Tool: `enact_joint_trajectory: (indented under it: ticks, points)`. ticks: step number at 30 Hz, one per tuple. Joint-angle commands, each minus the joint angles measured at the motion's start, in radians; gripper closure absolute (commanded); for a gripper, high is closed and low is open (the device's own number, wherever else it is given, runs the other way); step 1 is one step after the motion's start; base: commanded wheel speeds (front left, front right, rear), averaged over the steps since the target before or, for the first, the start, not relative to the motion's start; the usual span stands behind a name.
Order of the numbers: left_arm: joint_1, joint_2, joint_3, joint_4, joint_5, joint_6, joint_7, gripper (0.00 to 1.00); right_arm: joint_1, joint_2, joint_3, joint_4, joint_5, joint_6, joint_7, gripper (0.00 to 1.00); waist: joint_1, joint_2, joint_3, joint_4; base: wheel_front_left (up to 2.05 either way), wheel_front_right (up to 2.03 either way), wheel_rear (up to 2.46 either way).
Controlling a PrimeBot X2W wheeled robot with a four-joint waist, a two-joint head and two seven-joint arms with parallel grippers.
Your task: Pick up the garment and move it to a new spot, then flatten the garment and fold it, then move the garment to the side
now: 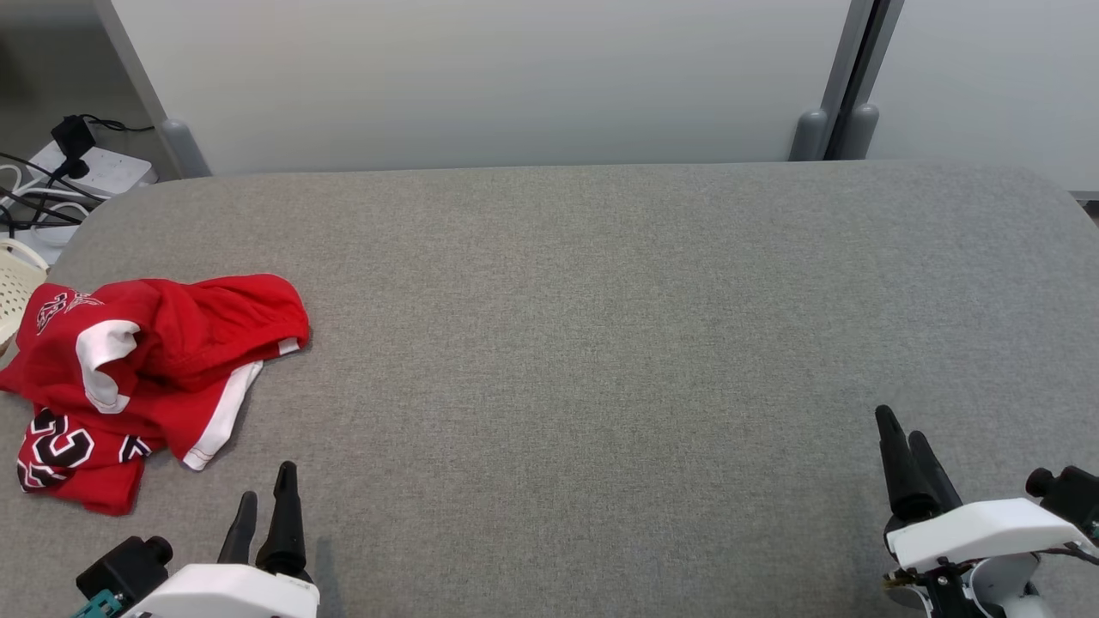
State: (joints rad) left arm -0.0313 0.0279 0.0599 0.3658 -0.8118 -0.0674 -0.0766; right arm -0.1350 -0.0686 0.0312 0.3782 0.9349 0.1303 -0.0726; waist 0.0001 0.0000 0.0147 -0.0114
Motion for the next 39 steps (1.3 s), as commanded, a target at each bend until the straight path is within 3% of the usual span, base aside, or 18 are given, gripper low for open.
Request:
enact_joint_trajectory:
  ticks: [1, 39]
  points:
    - [-0.062, 0.017, 0.019, -0.014, 0.055, 0.01, -0.016, 0.0, -0.05, -0.018, 0.018, -0.011, -0.042, 0.0, -0.02, 0.0, -0.0001, 0.0, 0.0, -0.001, 0.0, 0.0, 0.0]
    - [-0.075, 0.043, -0.008, -0.002, 0.537, 0.073, -0.124, 0.0, -0.112, -0.033, 0.078, 0.083, -0.449, 0.0, -0.128, 0.0, -0.0001, 0.0, -0.001, -0.014, 0.0, 0.0, 0.0]
